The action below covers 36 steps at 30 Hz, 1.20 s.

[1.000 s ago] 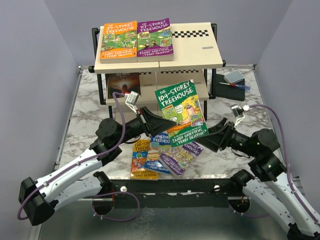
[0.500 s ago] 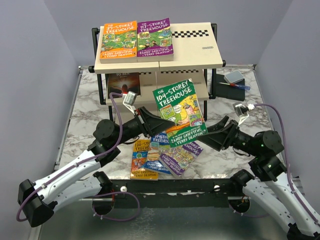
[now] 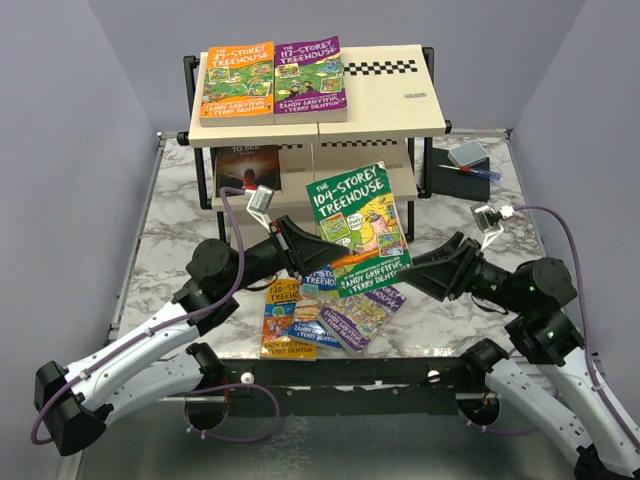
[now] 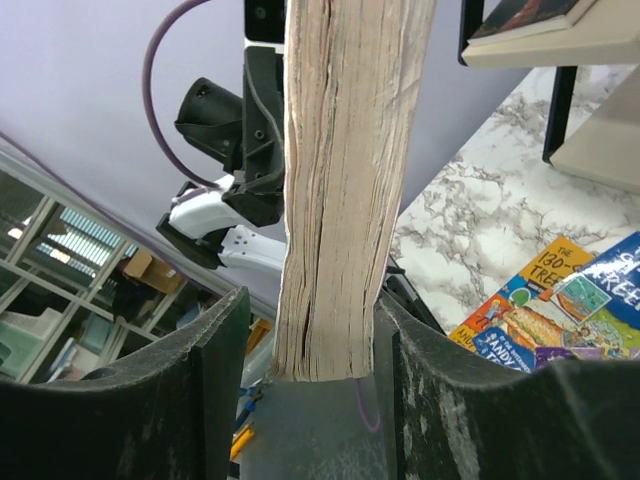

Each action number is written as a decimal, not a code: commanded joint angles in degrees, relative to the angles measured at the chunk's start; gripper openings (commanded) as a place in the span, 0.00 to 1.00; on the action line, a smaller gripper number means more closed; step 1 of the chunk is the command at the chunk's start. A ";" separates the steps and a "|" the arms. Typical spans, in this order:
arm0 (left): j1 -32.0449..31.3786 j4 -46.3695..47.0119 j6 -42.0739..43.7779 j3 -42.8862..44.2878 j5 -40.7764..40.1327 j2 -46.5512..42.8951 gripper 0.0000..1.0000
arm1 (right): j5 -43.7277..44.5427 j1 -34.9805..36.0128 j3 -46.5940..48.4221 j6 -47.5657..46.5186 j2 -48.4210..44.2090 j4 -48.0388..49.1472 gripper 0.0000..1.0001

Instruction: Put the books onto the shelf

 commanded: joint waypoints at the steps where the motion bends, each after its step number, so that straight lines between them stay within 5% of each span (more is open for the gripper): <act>1: 0.18 -0.20 2.46 1.07 -1.83 -1.23 0.00 | 1.55 0.12 1.99 -1.55 1.12 -2.94 0.52; 13: 0.12 -1.10 3.27 0.72 -2.65 0.05 0.00 | 1.31 0.11 2.05 -1.27 3.47 -1.92 0.34; 18: 0.14 -3.17 3.83 0.63 -3.76 0.77 0.00 | 1.13 0.13 3.60 -3.04 4.16 -4.13 0.01; 24: 0.15 -7.98 5.90 0.69 -6.75 0.63 0.01 | 2.34 0.12 6.81 -5.73 4.09 -8.69 0.01; 36: 0.13 -19.81 12.28 4.71 -11.42 -2.32 0.52 | 4.58 0.13 13.83 -9.33 4.35 -15.43 0.01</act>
